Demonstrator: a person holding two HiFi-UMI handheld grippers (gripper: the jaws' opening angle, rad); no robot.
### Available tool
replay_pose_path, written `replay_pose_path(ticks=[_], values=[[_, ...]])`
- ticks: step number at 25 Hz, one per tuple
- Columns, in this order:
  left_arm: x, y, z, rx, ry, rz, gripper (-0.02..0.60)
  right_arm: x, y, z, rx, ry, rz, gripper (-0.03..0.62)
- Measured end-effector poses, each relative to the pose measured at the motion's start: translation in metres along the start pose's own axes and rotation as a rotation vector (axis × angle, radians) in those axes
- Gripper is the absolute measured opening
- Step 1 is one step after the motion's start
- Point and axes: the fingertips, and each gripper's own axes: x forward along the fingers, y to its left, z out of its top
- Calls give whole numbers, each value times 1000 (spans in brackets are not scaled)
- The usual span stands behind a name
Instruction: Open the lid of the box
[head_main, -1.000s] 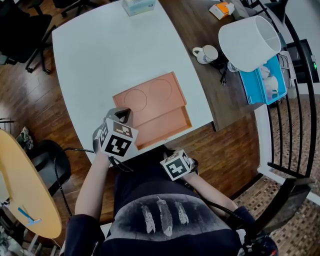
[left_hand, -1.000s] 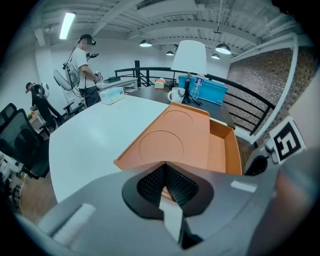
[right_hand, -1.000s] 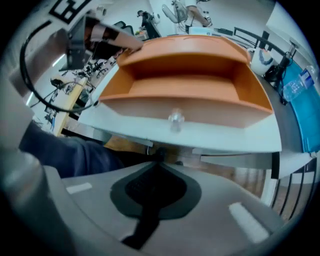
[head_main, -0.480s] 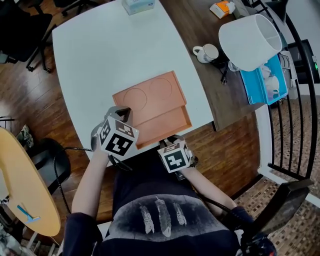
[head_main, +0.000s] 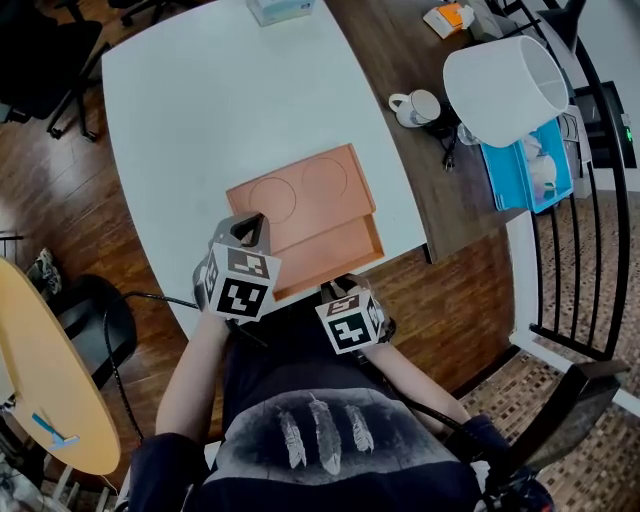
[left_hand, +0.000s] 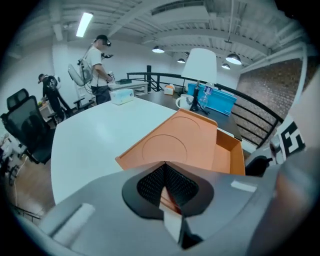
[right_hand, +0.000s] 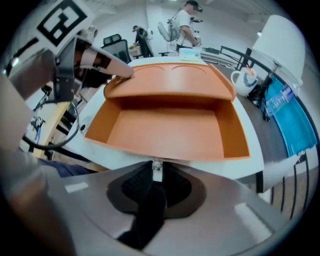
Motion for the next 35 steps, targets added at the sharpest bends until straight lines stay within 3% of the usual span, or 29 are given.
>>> replay_pose_path(ticks=[4, 7, 10, 12, 14, 16, 19, 22, 27, 32, 35], values=[[0, 1, 2, -19, -69, 52, 17, -1, -1, 0, 102, -13, 40, 64], [1, 1, 2, -14, -52, 17, 17, -1, -1, -1, 145, -14, 66, 64], [4, 2, 7, 20, -37, -12, 17, -3, 0, 1, 42, -2, 40, 64], [7, 5, 18, 158, -39, 38, 17, -6, 0, 3, -38, 18, 31, 64], [8, 12, 38, 394, -31, 143, 17, -7, 1, 4, -86, 26, 27, 64], [21, 14, 60, 580, -13, 186, 17, -8, 0, 2, -133, 22, 5, 64], [62, 21, 87, 789, 0, 223, 17, -8, -5, -3, -172, 24, -25, 64], [95, 36, 96, 975, 64, 265, 17, -4, -8, -10, -182, 39, -37, 64], [113, 46, 99, 1002, 100, 219, 17, -4, -11, -9, -189, 38, -34, 64], [119, 43, 90, 759, 35, 65, 14, -5, -11, -13, -196, 26, -34, 64], [115, 38, 87, 791, 32, -20, 17, -3, -13, -12, -200, 31, -26, 64]])
